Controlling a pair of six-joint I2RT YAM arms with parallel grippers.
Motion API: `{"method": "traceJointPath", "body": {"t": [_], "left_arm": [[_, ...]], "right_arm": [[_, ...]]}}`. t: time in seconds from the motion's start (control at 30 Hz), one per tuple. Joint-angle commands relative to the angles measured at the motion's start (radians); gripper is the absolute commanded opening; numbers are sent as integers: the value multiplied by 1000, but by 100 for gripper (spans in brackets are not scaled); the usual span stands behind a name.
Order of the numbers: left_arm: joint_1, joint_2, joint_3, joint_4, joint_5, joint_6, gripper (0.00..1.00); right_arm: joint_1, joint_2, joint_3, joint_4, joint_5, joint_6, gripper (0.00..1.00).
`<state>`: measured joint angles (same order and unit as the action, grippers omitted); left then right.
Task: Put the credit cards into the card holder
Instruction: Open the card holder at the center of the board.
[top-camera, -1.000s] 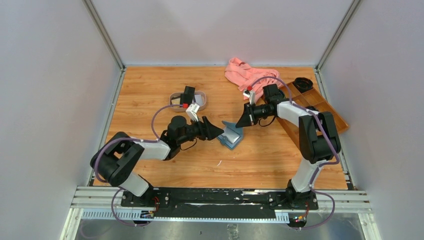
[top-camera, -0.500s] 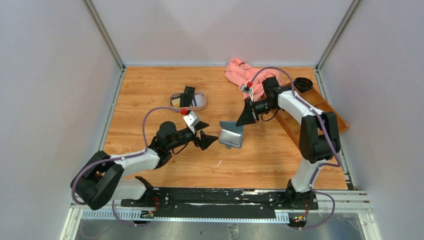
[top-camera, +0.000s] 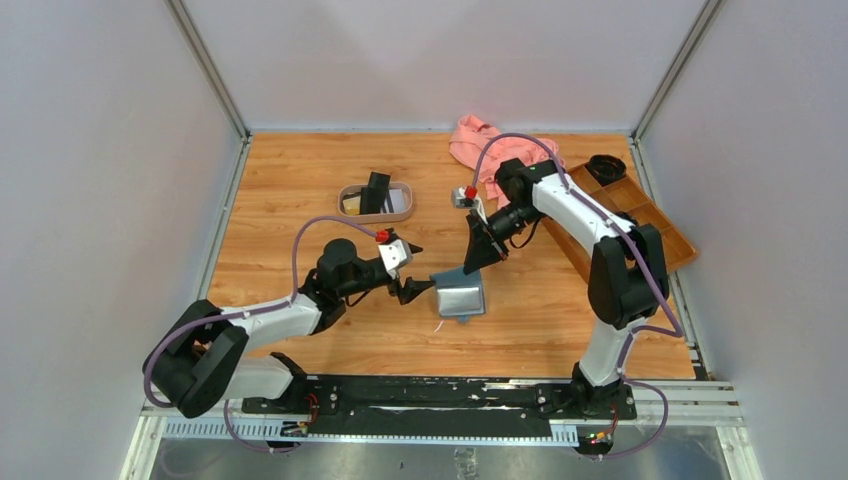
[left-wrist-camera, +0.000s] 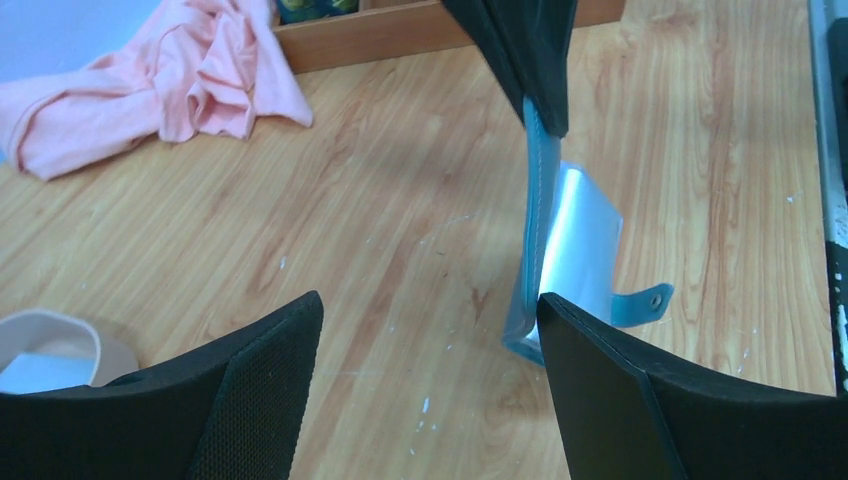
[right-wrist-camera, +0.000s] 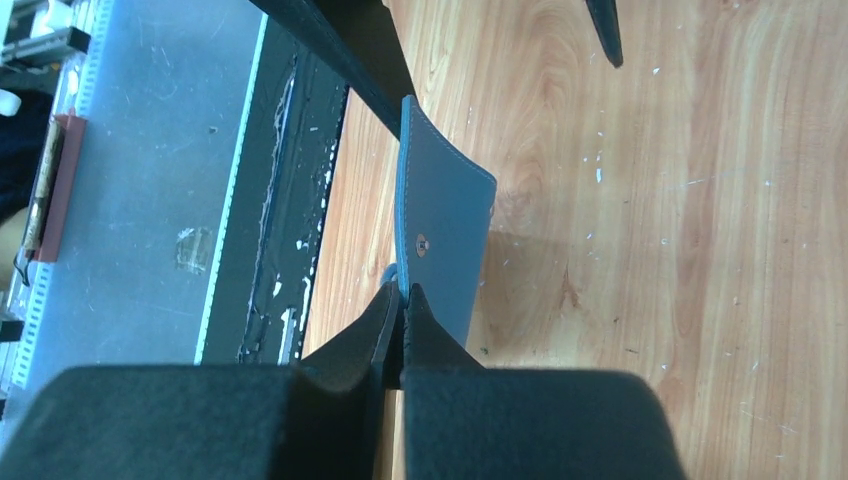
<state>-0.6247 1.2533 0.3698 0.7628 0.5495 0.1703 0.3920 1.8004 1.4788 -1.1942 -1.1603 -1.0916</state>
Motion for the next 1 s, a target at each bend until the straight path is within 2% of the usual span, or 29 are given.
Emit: {"method": "traceJointPath", "body": {"t": [0.0,0.1,0.17,0.23,0.33,0.43,0.47,0.53,0.6,0.67,0.73,0.83,0.97], "left_arm": [[-30,47,54,9,114,69,82],[-80,86,72,9,148,74,78],[-96,115,86,9,152,66,70],[-100,155,107,9,143,36,54],[-101,194,139,9,134,-5,36],[-101,213,159,9,111,-40,1],[-101,217,162,8,93,-69,0],[-98,223,161,9,40,-153,0],[-84,230,153,10,-22,-299,0],[-67,245,120,45,-105,-473,0],[-42,262,51,137,-173,-695,0],[-23,321,-133,389,-352,-992,0],[-23,429,-253,614,-515,-1190,0]], "right_arm": [[32,-6,26,-32,55,-25,0],[43,-4,31,-25,59,-14,1],[47,-6,33,-23,65,-11,1],[52,-11,31,-19,75,-9,2],[58,-21,21,-6,92,-3,3],[60,-55,-5,34,118,30,7],[61,-69,-17,58,133,52,11],[56,-110,-41,117,190,120,29],[44,-159,-53,168,276,181,44],[13,-208,-68,216,330,232,53],[-34,-251,-94,257,344,281,55],[-83,-295,-185,342,314,340,55],[-87,-307,-367,546,156,499,50]]}}
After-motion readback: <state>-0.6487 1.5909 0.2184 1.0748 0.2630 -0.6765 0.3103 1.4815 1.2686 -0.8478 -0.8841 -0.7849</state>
